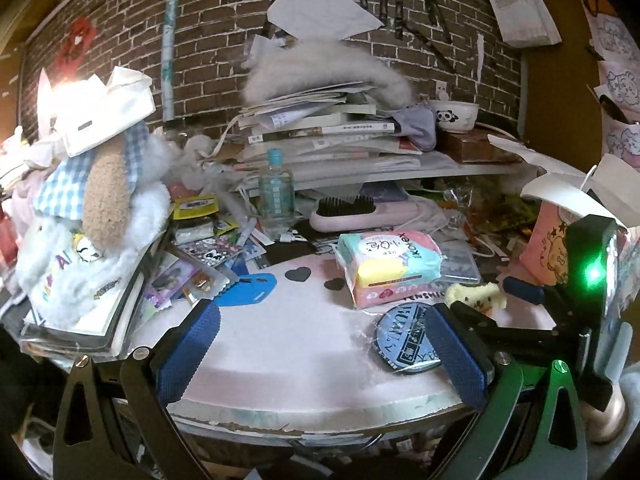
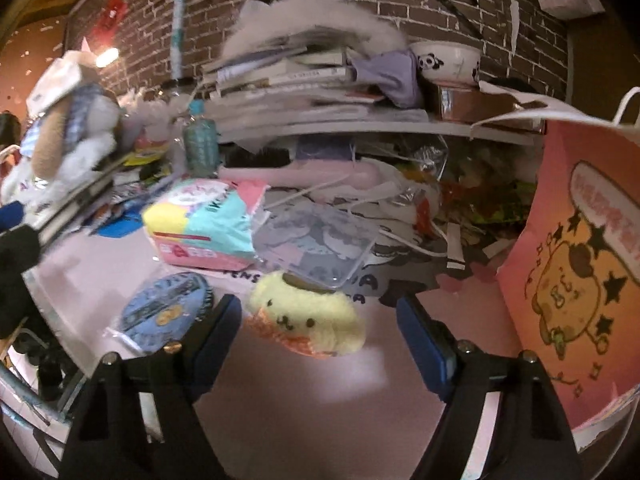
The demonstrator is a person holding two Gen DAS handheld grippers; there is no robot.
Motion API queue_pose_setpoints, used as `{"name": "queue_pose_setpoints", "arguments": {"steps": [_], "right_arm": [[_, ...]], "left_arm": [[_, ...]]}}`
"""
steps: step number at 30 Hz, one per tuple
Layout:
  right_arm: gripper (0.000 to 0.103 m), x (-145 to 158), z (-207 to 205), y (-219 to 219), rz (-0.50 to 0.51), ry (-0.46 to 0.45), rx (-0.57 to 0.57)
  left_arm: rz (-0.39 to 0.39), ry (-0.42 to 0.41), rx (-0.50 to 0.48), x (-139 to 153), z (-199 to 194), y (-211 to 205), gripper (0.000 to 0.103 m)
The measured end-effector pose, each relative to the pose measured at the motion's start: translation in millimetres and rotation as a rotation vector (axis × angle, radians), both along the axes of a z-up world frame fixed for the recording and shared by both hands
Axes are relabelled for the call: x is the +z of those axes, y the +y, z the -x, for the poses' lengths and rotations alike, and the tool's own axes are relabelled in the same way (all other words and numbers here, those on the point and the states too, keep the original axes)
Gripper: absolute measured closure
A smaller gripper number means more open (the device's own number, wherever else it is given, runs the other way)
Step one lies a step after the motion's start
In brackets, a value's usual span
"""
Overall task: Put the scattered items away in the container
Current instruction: 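Close the right gripper on the yellow plush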
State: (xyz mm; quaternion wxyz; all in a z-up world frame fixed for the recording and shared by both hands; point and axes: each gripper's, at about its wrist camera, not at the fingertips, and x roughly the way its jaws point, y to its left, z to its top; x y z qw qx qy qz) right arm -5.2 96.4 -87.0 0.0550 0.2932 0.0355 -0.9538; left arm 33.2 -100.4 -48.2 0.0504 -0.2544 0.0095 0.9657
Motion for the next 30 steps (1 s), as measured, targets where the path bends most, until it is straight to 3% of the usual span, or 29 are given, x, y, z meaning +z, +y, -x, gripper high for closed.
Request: {"name": "queue_pose_setpoints", "arguments": {"steps": [9, 13, 30], "right_arm": [[0.026, -6.8, 12.0, -5.6, 0.022, -0.029, -0.002], [0.042, -9.8, 14.2, -7.7, 0.017, -0.041, 0.010], [0.064, -7.6, 8.1, -8.6, 0.035, -0.003, 0.053]], "left_arm": [[-0.013, -0.016, 0.003, -5.0, -1.4, -6.2, 0.000], [-0.015, -0.016, 0.002, -5.3, -1.0, -6.9, 0.000], [-0.010, -0.032, 0.008, -7.2, 0.8, -3.9, 0.000]]}}
